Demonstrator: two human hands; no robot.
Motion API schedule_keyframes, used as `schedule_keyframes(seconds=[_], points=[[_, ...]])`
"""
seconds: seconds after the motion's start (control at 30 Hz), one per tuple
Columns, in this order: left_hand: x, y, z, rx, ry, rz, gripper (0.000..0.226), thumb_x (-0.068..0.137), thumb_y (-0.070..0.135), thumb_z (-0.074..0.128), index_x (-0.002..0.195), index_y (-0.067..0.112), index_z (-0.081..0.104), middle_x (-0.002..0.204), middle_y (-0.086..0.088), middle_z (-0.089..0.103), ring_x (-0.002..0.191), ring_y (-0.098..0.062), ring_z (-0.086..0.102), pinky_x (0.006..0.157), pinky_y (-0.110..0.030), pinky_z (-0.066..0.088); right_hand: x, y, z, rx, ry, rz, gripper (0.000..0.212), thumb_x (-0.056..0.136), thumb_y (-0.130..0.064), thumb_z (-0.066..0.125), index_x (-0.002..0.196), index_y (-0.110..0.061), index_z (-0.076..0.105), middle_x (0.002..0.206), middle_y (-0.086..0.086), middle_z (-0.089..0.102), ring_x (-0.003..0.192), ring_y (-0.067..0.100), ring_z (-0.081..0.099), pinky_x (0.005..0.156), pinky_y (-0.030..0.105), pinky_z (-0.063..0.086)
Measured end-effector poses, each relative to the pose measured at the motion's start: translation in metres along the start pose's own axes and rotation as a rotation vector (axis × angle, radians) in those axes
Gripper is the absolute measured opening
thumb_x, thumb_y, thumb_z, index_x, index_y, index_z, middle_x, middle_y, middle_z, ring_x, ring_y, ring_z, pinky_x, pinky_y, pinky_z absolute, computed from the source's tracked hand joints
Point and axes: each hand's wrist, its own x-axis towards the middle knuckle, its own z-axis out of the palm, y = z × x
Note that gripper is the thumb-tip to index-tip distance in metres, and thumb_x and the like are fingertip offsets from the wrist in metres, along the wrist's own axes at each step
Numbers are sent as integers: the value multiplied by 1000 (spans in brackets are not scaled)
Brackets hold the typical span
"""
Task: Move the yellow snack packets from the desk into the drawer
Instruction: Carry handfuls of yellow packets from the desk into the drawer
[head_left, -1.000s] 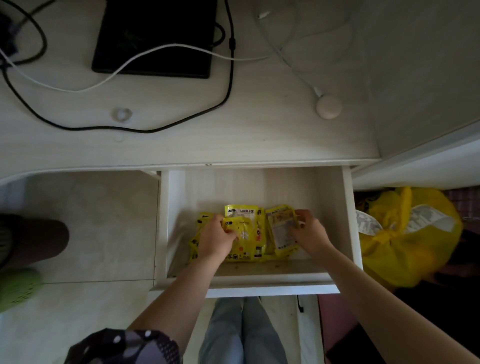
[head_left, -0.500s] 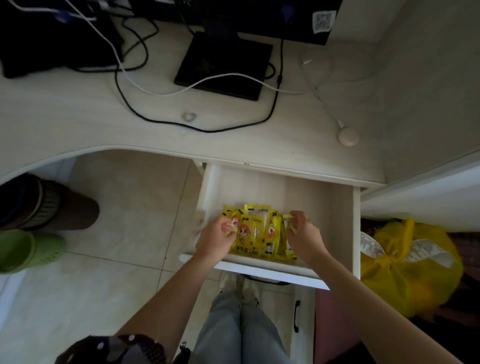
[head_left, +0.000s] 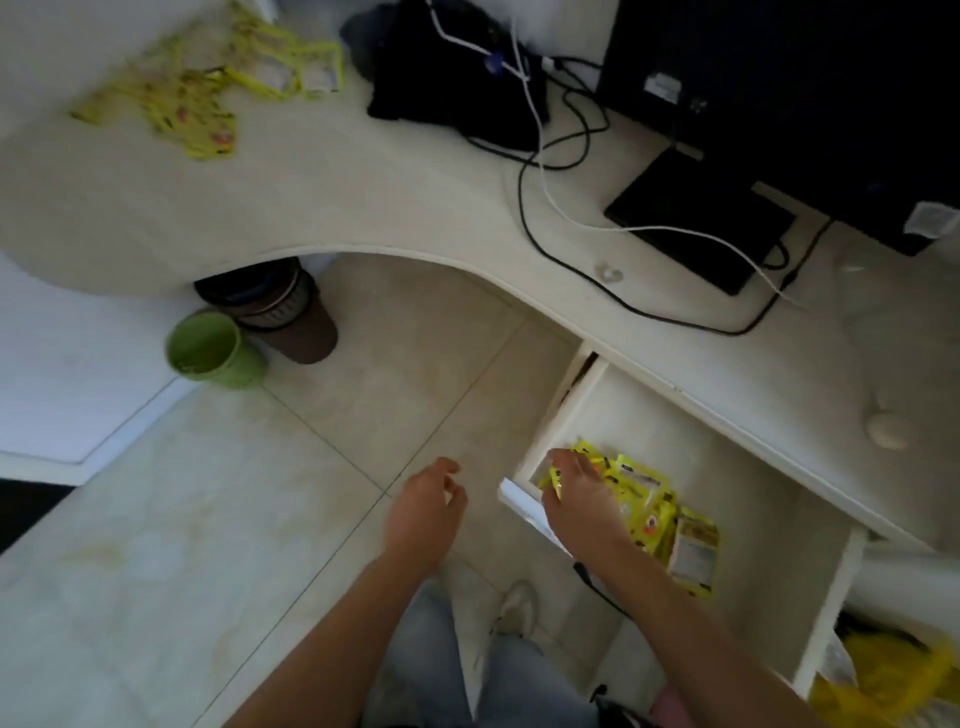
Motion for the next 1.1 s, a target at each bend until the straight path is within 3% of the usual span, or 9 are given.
schedule_keyframes(seconds=[0.2, 0.57, 1.1], points=[[5, -64, -65, 61, 160, -85, 25, 95, 28, 50, 119, 26, 57, 101, 8, 63, 92, -8, 56, 75, -22, 45, 29, -84, 30, -96, -108, -168, 44, 93, -18, 45, 136, -13, 40, 133, 10, 48, 120, 28, 49, 99, 36, 43], [70, -161, -195, 100, 305, -123, 26, 95, 29, 52, 119, 24, 58, 99, 8, 65, 88, -7, 53, 75, -20, 44, 104, -234, 72, -132, -70, -250, 41, 94, -19, 44, 134, -13, 43, 133, 7, 49, 117, 23, 49, 99, 34, 43], [232, -185, -321, 36, 448, -212, 23, 92, 29, 54, 113, 24, 60, 95, 10, 64, 92, -11, 59, 75, -27, 49, 276, -391, 58, -104, -70, -398, 38, 92, -15, 48, 129, -10, 48, 126, 11, 55, 115, 26, 53, 95, 35, 45]])
